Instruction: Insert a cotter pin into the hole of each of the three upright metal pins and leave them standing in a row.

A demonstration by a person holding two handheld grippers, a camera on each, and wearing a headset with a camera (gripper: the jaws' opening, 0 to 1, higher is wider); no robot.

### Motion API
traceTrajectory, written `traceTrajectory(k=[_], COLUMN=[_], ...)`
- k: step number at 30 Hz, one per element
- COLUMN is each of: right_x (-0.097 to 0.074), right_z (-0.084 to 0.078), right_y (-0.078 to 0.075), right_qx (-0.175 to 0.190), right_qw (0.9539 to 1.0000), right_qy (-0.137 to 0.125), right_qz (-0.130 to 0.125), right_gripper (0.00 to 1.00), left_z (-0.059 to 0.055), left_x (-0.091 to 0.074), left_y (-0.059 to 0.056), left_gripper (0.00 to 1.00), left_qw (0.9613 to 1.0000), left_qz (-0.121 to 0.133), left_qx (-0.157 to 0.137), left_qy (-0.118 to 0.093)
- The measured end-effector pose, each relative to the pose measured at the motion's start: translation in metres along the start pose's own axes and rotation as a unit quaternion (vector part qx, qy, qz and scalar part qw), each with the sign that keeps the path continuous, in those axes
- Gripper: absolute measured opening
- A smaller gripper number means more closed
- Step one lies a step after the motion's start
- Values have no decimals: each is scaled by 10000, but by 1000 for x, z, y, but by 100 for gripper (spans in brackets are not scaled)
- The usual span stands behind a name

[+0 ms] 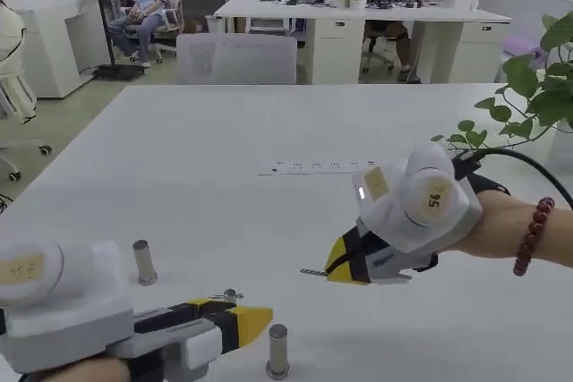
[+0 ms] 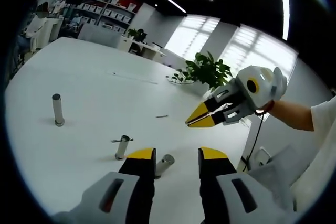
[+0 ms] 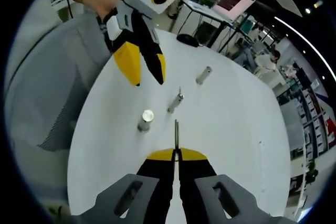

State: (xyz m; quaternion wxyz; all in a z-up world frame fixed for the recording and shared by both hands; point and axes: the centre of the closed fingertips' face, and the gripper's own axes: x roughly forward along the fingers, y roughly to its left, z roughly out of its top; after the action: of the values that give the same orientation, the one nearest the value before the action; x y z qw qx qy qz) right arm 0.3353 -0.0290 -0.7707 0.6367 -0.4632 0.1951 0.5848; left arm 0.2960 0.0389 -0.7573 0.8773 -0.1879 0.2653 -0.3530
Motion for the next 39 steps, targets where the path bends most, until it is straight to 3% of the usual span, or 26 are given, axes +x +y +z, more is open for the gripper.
traceTrajectory(k=[17,26,39], right_x=[-2,-2,-2], right_z=[30,36,41], right_y=[27,34,37], right_qx=[-388,-565,-632], right_qw=[9989,9979,9975], right_qy=[-254,-260,-293], right_qz=[113,154,141], right_gripper=[3,3,3], left_z=[1,-1,-5], left_x=[10,12,15], left_y=[-12,-22,-25], left_gripper=[20,15,8], left_qw=[9990,9977,9972], left_qz=[-256,-449,-474], left_qx=[-350,-484,-578], left_qy=[-114,-148,-91])
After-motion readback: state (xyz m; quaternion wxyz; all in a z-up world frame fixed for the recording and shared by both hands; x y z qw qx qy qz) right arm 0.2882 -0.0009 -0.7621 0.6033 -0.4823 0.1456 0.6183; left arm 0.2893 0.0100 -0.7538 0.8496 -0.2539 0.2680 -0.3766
